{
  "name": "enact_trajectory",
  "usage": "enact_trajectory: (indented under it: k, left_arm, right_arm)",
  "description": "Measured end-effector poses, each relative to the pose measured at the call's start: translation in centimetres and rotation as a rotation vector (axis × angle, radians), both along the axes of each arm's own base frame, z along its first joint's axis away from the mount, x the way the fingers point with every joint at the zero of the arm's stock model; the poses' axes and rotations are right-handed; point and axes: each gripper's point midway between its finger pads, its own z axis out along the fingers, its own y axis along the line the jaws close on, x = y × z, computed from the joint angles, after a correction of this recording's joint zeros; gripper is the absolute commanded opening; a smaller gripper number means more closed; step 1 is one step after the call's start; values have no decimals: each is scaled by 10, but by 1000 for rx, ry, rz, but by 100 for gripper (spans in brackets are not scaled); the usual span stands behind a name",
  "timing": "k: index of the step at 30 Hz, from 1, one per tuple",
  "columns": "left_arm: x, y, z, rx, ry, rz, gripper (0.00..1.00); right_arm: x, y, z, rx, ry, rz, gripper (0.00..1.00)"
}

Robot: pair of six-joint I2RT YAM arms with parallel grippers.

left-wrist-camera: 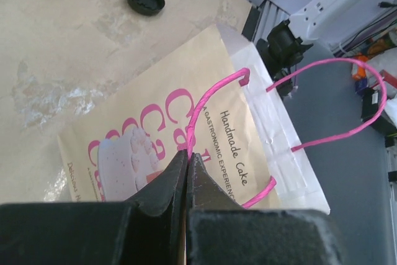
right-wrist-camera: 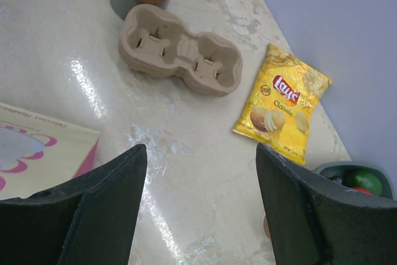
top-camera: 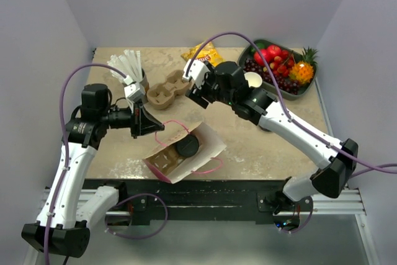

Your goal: Pack the takeout coffee

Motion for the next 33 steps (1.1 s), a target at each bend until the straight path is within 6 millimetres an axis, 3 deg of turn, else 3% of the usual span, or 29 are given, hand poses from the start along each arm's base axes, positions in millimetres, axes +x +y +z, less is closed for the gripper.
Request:
enact_trajectory:
  k: [5,10,12,16,20,22,28,33]
  left_arm:
    - [2,5,-8,60,-4,12,0]
    - [20,9,-7,114,-21,51,0]
    - [29,12,-6,138,-34,75,0]
    - [45,18,-1,183,-68,122,0]
    - [64,26,2,234,-104,194,9]
    - [76,31,5,260,-120,230,16]
    - [117,43,35,290,-198,327,55]
    - [143,48,77,283,-284,380,64]
  right_arm:
    - [-9,-4,-8,1,-9,22,74]
    - [0,0,-6,26,-27,29,72]
    - [13,2,-6,37,-15,24,70]
    - [72,9,0,91,19,-17,70]
    - [115,9,-3,123,54,-45,72]
    - [124,10,-7,130,74,-47,73]
    - [124,23,-10,145,110,-6,74]
    - [128,20,2,182,112,7,74]
